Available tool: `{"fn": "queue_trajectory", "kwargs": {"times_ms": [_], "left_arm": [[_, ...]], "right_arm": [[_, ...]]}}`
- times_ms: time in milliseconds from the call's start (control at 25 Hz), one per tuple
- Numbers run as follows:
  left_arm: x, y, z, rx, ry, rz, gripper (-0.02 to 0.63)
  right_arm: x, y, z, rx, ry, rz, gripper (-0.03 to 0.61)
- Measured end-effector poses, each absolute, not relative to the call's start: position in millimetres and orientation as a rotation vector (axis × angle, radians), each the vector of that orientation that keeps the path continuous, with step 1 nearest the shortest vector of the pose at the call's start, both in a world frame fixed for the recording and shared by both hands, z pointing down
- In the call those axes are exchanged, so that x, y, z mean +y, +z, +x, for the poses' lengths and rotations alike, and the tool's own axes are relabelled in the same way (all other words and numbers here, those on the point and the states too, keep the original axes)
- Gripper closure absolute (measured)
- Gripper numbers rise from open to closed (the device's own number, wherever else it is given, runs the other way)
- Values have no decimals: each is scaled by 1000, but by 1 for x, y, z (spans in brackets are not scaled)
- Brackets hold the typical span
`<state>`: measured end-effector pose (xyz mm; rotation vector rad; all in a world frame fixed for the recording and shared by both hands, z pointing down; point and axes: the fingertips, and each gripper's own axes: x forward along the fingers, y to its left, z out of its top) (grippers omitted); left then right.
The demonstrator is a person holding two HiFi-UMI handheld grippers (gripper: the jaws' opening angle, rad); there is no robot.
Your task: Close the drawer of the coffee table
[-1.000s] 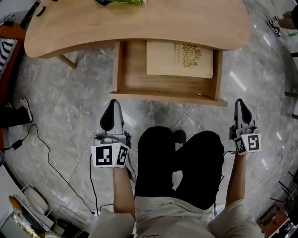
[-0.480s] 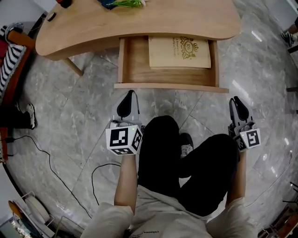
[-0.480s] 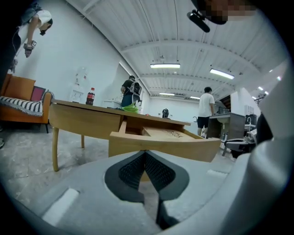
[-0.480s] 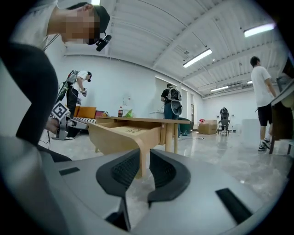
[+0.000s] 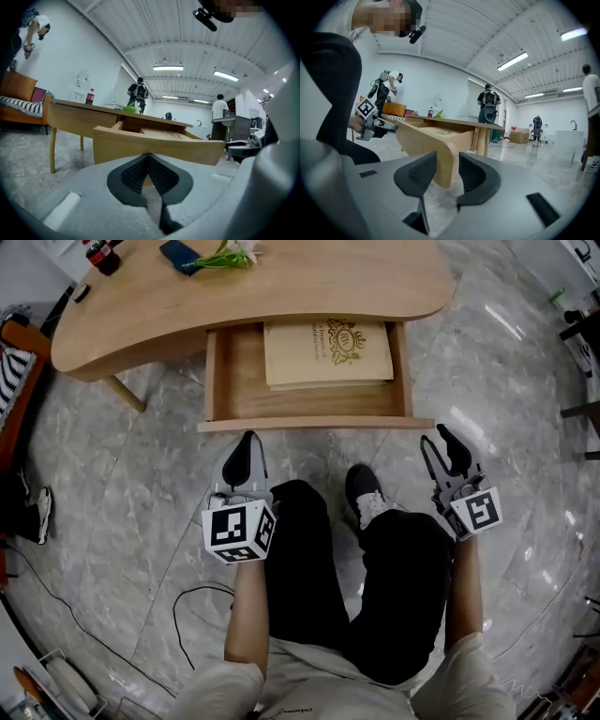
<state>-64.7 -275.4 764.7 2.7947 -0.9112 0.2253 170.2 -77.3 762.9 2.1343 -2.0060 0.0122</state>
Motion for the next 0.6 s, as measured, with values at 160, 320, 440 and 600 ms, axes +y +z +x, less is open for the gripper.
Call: {"fn": "queue_trajectory", "kwargs": {"times_ms": [160, 320, 440, 600], "left_arm": [[-276, 768, -67, -912, 217, 2792, 604], [-275, 771, -66, -908, 219, 2782, 604], [-276, 769, -66, -889, 208, 2782, 604], [-277, 768, -66, -857, 187, 2775, 604]], "right_arm": [[-86, 766, 175, -1940, 29, 2120, 424], [-87, 766, 176, -1920, 42, 2121, 457], [-86, 766, 176, -1925, 56, 2130, 460], [-86, 765, 176, -1926, 84, 2137, 464]]}}
